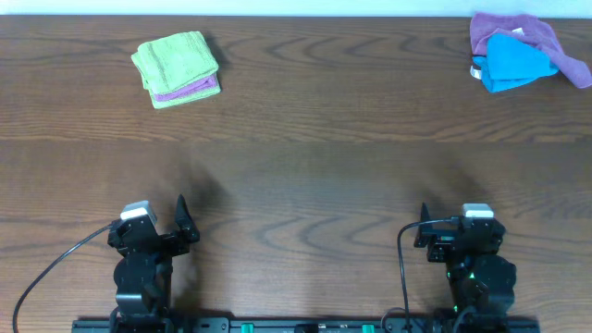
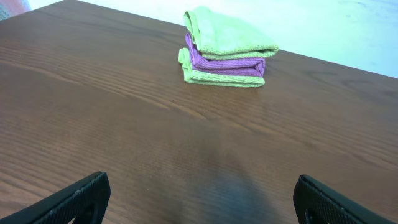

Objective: Fold the cloth

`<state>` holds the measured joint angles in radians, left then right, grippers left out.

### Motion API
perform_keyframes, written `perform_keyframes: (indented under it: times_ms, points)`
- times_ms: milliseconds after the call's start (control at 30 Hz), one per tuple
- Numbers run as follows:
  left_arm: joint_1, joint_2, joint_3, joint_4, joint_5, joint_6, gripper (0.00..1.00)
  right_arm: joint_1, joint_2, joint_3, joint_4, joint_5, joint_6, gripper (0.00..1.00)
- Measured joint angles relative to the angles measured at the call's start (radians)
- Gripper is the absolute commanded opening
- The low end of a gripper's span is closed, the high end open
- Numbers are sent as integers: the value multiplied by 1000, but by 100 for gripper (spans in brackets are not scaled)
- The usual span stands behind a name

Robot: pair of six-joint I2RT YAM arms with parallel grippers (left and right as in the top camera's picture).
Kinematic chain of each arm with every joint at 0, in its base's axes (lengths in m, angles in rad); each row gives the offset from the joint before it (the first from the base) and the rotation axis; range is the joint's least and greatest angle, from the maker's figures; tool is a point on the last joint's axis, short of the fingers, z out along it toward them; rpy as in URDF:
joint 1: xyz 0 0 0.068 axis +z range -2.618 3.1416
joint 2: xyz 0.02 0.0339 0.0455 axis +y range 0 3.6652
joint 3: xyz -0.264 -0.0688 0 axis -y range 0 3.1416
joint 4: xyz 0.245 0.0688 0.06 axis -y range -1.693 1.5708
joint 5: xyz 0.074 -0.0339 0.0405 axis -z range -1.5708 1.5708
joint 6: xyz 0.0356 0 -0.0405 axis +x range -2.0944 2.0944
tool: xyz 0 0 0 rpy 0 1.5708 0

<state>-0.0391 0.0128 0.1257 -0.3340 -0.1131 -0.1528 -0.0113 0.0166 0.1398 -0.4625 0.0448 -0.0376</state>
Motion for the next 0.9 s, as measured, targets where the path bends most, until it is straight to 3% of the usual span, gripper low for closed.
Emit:
perform_keyframes:
  times_ms: [333, 467, 700, 900]
  points:
    - [0, 0, 0, 0, 0, 0, 95, 0, 0, 0, 8, 0, 0, 99]
    - [0, 0, 0, 0, 0, 0, 96, 0, 0, -5, 131, -36, 44, 99]
    - [0, 0, 0, 0, 0, 0, 95, -1, -4, -5, 496, -289, 301, 99]
    - [0, 0, 0, 1, 0, 0, 96, -1, -5, -6, 744, -582, 607, 99]
